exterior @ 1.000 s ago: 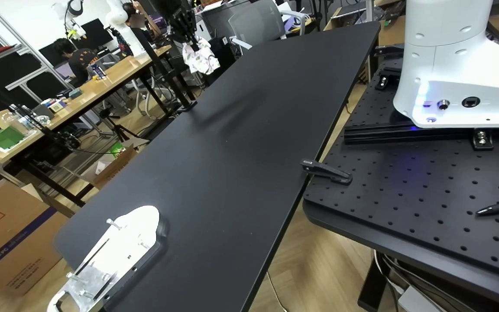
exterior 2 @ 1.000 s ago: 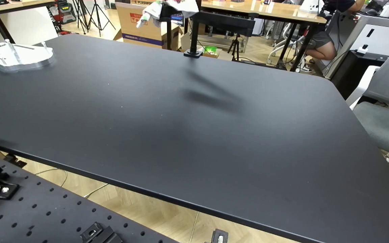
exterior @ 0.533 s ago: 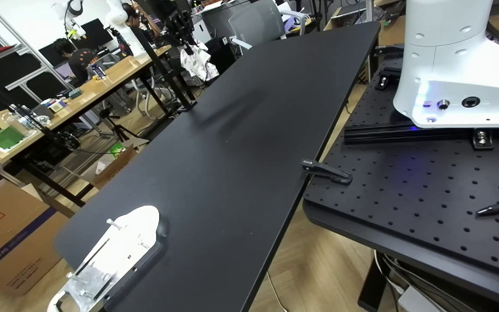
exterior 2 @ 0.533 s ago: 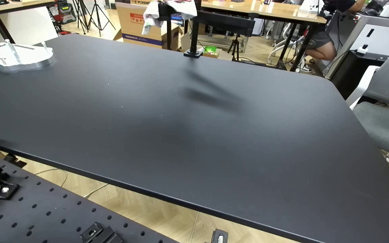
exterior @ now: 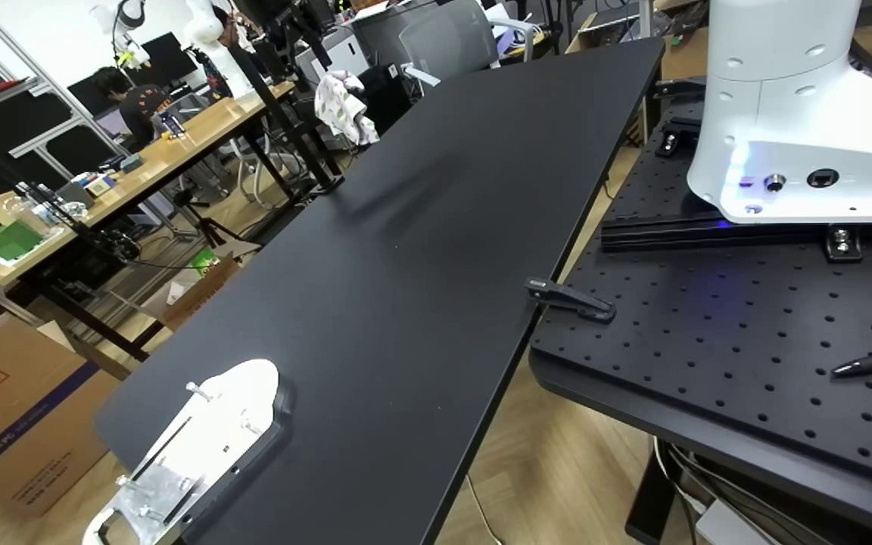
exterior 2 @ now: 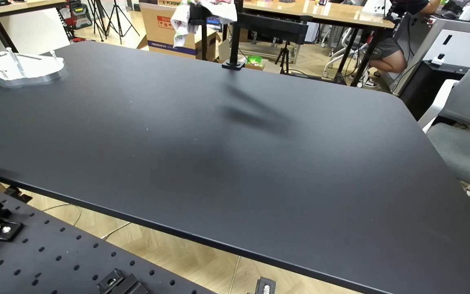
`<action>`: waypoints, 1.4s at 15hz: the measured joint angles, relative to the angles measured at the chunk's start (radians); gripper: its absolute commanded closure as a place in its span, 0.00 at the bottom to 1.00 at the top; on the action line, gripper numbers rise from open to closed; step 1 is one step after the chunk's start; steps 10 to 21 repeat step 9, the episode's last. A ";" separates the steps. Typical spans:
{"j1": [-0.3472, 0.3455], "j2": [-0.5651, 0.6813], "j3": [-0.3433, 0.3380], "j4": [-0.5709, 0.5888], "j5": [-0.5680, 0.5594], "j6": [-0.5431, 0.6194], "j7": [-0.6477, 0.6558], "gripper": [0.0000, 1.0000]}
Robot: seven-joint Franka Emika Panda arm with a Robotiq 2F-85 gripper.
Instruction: Hang the cloth on the stand
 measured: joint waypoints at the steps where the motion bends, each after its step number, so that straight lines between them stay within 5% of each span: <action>1: 0.003 -0.008 0.005 0.000 0.002 -0.009 -0.001 0.00; 6: 0.022 -0.038 0.052 -0.016 0.048 -0.039 -0.031 0.00; 21: 0.021 -0.033 0.049 -0.016 0.048 -0.037 -0.031 0.00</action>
